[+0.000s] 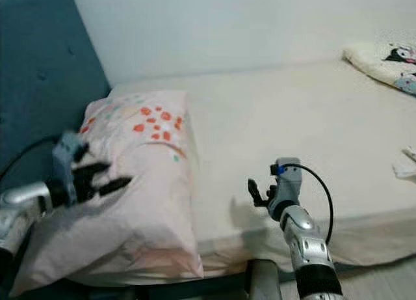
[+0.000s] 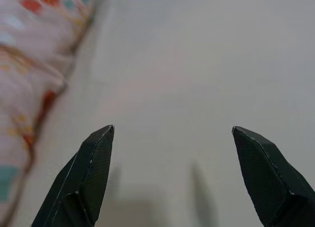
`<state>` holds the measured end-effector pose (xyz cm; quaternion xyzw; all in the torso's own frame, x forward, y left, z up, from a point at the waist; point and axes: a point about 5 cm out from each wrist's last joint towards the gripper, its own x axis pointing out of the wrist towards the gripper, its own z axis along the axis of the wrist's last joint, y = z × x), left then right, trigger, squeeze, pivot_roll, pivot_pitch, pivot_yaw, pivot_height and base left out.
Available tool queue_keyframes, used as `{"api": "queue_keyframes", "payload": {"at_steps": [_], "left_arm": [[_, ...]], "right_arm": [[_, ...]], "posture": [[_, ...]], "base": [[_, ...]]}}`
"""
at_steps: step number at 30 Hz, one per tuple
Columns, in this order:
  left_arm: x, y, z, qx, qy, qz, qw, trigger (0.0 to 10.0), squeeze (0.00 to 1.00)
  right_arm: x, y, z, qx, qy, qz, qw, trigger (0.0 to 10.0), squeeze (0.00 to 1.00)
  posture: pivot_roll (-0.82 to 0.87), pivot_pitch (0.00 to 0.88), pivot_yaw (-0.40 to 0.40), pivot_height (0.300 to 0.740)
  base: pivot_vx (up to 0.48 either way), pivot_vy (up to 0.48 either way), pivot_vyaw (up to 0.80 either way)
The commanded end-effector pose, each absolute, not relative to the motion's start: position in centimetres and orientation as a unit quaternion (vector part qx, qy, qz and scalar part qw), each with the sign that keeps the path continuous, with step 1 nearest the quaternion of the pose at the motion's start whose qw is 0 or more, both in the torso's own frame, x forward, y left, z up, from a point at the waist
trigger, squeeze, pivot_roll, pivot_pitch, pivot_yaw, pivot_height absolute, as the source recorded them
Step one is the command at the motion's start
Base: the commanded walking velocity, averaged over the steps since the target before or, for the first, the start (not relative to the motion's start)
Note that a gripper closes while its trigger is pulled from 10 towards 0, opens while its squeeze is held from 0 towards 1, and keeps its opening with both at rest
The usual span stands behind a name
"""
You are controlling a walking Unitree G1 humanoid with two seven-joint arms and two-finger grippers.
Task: Clean up the room
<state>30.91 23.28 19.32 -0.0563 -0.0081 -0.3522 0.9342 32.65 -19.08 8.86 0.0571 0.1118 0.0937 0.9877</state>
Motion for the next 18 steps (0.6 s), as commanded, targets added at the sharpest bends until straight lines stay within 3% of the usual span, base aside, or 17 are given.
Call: {"api": "queue_keyframes", "payload": {"at_steps": [1, 4, 6, 9, 13, 18], "left_arm": [[30.7, 22.9, 20.3, -0.117, -0.039, -0.360, 0.925, 10.0, 0.00], [31.6, 21.6, 18.8, -0.117, -0.007, -0.323, 0.939, 10.0, 0.00], [32.0, 19.8, 17.2, -0.124, 0.010, -0.306, 0.944, 10.0, 0.00], [31.9, 19.1, 16.9, -0.135, 0.004, -0.304, 0.943, 10.0, 0.00], [32.1, 16.2, 15.6, -0.252, 0.003, -0.246, 0.936, 10.0, 0.00], [32.2, 15.0, 14.6, -0.289, 0.020, -0.218, 0.932, 10.0, 0.00]], "right_arm": [[33.1, -19.1, 9.2, 0.069, 0.100, 0.098, 0.988, 10.0, 0.00], [33.6, -19.0, 9.7, 0.071, 0.089, 0.104, 0.988, 10.0, 0.00], [33.9, -18.7, 10.0, 0.070, 0.084, 0.112, 0.988, 10.0, 0.00], [33.9, -18.6, 10.0, 0.069, 0.082, 0.115, 0.988, 10.0, 0.00], [33.8, -17.8, 9.3, 0.071, 0.089, 0.135, 0.984, 10.0, 0.00], [33.7, -17.2, 8.8, 0.070, 0.096, 0.149, 0.982, 10.0, 0.00]], "posture": [[-0.05, 0.000, 0.012, 0.494], [-0.04, 0.000, 0.000, 0.504], [-0.04, 0.000, -0.004, 0.514], [-0.04, 0.000, -0.004, 0.519], [-0.03, 0.000, -0.013, 0.539], [-0.03, 0.000, -0.026, 0.559]], "base": [[0.000, 0.000, 0.00], [-0.081, 0.000, 0.00], [-0.480, 0.000, 0.00], [-0.480, 0.000, 0.00], [0.000, 0.000, 0.00], [0.000, 0.000, 0.00]]}}
